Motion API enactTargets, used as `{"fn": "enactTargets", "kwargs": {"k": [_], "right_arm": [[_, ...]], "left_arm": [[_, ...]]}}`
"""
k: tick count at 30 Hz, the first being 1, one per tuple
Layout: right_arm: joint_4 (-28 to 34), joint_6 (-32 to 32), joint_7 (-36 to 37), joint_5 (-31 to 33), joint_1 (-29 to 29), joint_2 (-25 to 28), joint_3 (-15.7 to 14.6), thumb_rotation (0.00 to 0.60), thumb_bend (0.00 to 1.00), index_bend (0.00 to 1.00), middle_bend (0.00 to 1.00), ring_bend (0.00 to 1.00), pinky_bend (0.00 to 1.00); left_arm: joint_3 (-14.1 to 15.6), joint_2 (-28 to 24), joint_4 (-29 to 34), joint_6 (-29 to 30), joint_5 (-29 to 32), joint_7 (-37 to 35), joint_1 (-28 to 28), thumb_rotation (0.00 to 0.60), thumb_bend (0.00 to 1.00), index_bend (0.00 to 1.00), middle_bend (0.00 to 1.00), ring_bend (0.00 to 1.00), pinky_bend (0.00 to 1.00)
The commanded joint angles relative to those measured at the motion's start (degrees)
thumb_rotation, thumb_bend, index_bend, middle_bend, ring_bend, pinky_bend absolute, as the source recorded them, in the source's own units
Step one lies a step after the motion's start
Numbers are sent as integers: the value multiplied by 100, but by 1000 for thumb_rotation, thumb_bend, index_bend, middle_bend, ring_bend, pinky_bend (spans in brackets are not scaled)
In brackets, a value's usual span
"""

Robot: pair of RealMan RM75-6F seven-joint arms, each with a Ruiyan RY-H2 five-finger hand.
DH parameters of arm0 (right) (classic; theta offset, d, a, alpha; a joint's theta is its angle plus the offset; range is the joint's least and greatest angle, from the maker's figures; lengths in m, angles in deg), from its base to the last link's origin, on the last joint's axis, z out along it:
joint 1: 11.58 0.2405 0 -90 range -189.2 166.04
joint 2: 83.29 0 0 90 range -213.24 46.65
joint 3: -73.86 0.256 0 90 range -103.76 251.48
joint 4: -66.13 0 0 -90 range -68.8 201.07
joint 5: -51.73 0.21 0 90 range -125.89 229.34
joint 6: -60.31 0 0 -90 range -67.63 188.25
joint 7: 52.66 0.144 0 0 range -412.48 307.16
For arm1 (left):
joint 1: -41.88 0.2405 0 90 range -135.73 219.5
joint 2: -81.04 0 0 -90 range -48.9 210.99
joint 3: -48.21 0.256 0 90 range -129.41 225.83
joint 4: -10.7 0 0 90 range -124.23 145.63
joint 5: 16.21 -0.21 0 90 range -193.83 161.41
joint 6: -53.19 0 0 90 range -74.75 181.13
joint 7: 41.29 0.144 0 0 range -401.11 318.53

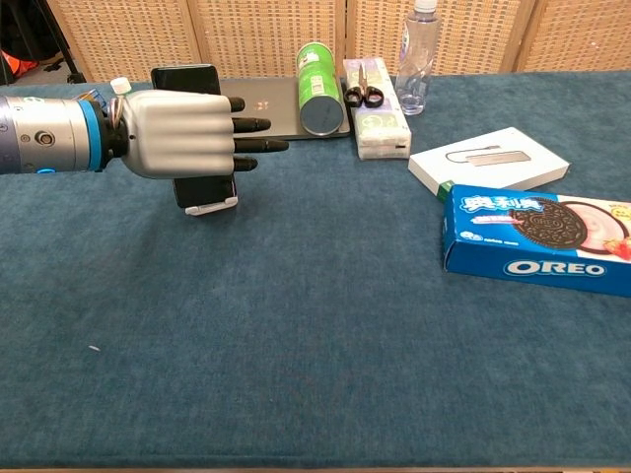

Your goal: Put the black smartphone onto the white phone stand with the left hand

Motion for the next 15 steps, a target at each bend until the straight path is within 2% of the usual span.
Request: {"fn": "enactTargets", "kwargs": {"k": [1, 9, 15], "right_arm": [[5, -5, 4, -4, -3, 2, -1, 600, 0, 0, 0, 0, 0], [15, -8, 17, -16, -5, 11, -6, 600, 0, 0, 0, 0, 0], [14, 3, 1, -30, 0, 8, -15, 600, 0, 0, 0, 0, 0]], "left_arm": [[-13, -25, 67, -7, 69, 89, 17, 600, 157, 169, 0, 47, 291], [-50, -157, 288, 18, 249, 292, 58, 600, 126, 69, 0, 5, 277], [-53, -457, 765, 268, 238, 87, 109, 600, 79, 37, 0, 0, 266]]}}
